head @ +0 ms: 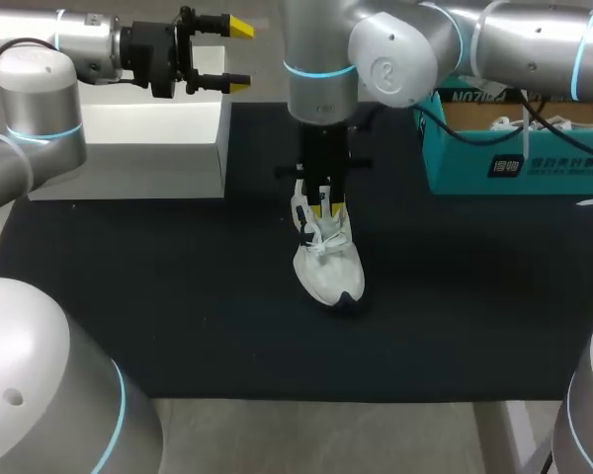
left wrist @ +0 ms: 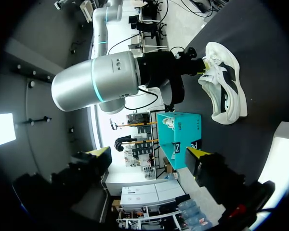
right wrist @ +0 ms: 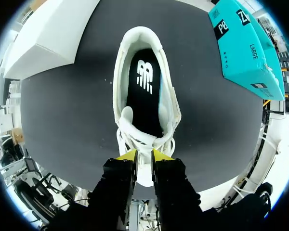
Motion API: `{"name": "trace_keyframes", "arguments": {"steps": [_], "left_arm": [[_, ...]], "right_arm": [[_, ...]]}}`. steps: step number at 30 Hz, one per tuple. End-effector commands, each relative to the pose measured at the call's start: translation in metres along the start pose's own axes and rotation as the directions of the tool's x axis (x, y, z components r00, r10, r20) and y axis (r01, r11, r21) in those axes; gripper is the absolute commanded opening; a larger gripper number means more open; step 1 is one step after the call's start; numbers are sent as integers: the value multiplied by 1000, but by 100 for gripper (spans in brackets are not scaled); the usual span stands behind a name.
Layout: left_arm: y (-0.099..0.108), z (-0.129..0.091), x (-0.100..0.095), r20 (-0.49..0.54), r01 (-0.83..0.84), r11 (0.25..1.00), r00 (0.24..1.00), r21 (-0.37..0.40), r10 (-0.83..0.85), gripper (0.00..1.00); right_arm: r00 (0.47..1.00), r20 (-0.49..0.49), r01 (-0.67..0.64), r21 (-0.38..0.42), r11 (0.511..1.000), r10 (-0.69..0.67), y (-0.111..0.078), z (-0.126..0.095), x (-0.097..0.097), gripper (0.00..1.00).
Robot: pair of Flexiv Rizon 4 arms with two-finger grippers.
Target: Take the shoe out of the shoebox, open the shoe tongue, remove and reinsert the insole, then place the shoe into the shoebox
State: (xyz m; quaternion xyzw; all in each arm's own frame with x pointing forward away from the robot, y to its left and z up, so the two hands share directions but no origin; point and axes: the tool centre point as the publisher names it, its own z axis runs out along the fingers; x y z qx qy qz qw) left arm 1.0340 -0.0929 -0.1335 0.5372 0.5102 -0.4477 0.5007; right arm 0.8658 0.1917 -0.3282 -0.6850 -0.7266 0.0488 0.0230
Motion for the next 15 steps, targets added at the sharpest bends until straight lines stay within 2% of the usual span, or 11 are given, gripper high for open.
{"name": "trace_keyframes", "arguments": {"steps": [1,4,6,11,15], "left_arm": [[-1,1,0,-2,-2,1000,1000,-2,2,100],[-1,1,0,-2,-2,1000,1000,-2,2,100],[-1,1,0,-2,-2,1000,1000,-2,2,100],[-1,1,0,-2,-2,1000,1000,-2,2,100],[-1,1,0,-2,-2,1000,1000,-2,2,100]], "right_arm": [[1000,-14,4,-1,1000,-4,13,15,-2,0],[1000,4,8,11,1000,-8,25,23,-5,0],[1000,-3,11,15,1000,-11,25,24,-5,0],[1000,4,11,-21,1000,-11,17,6,-6,0],[1000,9,24,-24,999,-24,22,8,-6,0]]}}
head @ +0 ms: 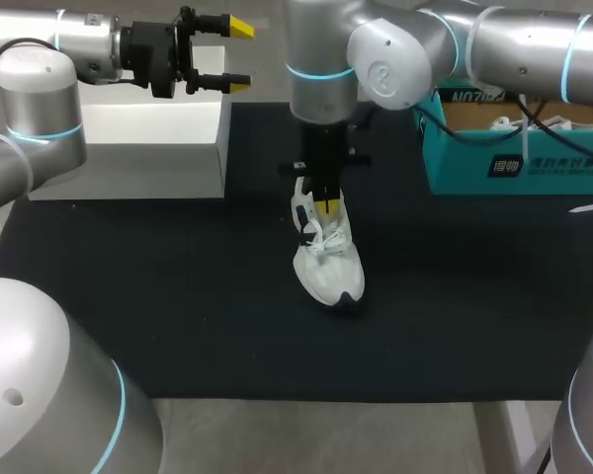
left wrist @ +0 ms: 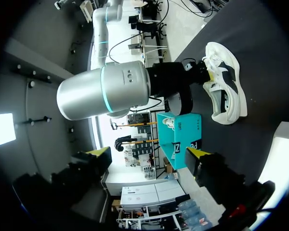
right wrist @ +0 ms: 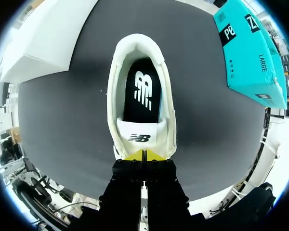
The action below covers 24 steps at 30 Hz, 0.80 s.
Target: Take the shoe out of the shoebox, open the shoe tongue, remove and reinsert the insole, then place the shoe into the shoebox
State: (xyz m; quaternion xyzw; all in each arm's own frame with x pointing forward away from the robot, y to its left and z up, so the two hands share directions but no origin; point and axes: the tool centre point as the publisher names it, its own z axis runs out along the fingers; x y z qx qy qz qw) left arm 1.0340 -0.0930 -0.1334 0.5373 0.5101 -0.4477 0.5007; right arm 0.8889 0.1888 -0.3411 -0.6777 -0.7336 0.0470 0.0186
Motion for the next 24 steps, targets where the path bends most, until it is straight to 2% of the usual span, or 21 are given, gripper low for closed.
{"name": "trace_keyframes", "arguments": {"steps": [1,6,9,12,15,18,19,20,21,24], "left_arm": [[-1,1,0,-2,-2,1000,1000,-2,2,100],[-1,1,0,-2,-2,1000,1000,-2,2,100],[-1,1,0,-2,-2,1000,1000,-2,2,100],[-1,1,0,-2,-2,1000,1000,-2,2,100],[-1,1,0,-2,-2,1000,1000,-2,2,100],[-1,1,0,-2,-2,1000,1000,-2,2,100],[-1,1,0,-2,-2,1000,1000,-2,2,100],[-1,1,0,-2,-2,1000,1000,-2,2,100],[-1,1,0,-2,-2,1000,1000,-2,2,100],[-1,1,0,-2,-2,1000,1000,-2,2,100]], "right_arm": [[1000,1,9,-15,1000,-9,0,0,-2,0],[1000,-14,21,-19,1000,-22,8,14,-7,0],[999,-18,49,-60,997,-50,2,0,-5,0],[989,-10,147,-115,982,-149,-8,-21,-2,0],[941,7,334,-152,930,-337,-16,-38,1,0],[856,35,515,-135,846,-516,-22,-47,6,0],[809,30,586,-130,800,-588,-25,-50,7,0],[781,7,619,-131,774,-624,-27,-51,6,0],[799,8,598,-113,794,-601,-29,-53,4,0],[799,8,598,-113,794,-601,-29,-53,4,0]]}}
